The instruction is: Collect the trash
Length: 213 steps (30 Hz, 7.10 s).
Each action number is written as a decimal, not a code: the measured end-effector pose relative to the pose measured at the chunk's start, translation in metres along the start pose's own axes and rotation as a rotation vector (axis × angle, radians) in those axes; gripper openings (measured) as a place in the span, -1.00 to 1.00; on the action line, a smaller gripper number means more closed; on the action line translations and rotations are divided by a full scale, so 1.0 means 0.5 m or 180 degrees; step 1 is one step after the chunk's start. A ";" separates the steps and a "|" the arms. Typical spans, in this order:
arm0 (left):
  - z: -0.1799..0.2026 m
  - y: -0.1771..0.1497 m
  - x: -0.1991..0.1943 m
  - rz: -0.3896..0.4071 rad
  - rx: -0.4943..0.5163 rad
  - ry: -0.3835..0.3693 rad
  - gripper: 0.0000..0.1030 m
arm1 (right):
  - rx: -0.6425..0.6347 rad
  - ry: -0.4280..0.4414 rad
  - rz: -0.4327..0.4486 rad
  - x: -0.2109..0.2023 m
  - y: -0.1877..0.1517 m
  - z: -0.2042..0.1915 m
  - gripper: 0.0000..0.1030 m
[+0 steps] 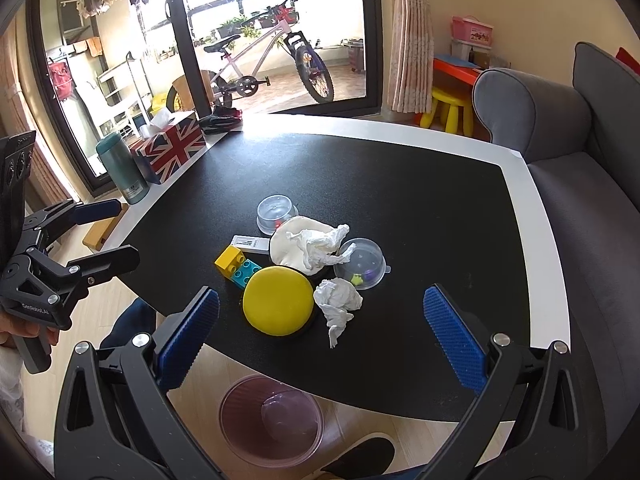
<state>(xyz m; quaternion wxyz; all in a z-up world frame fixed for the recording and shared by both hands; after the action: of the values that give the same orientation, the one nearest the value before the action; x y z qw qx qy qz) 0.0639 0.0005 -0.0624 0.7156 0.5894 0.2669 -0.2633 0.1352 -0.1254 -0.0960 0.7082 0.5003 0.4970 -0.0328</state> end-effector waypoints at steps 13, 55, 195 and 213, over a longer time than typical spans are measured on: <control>0.001 0.002 0.007 -0.0026 0.0001 -0.0002 0.90 | 0.0000 -0.0002 -0.0014 0.000 -0.001 0.000 0.94; -0.008 -0.008 0.028 -0.0108 -0.0020 0.0016 0.90 | -0.0249 -0.0024 -0.0657 0.140 -0.055 0.027 0.94; 0.079 -0.231 0.044 -0.0571 -0.0205 -0.0372 0.43 | -0.0237 0.0744 -0.0852 0.023 -0.289 -0.131 -0.86; 0.076 -0.270 0.044 -0.0653 -0.0256 -0.0399 0.43 | -0.0096 0.0757 -0.0881 0.042 -0.310 -0.136 0.71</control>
<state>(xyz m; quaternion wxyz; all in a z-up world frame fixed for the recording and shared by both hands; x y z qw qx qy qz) -0.0107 -0.0608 -0.1662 0.7233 0.5121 0.2909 -0.3606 0.0158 -0.1423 -0.2168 0.6406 0.4168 0.6418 -0.0630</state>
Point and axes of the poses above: each gripper's, at about its wrist camera, not at the fingertips, and x roughly the way its jaws point, z to its right, y to its top, the point moved 9 cm from there along x, roughly the way its jaws point, and after that the axes turned 6 degrees about -y, right-handed, at the moved point
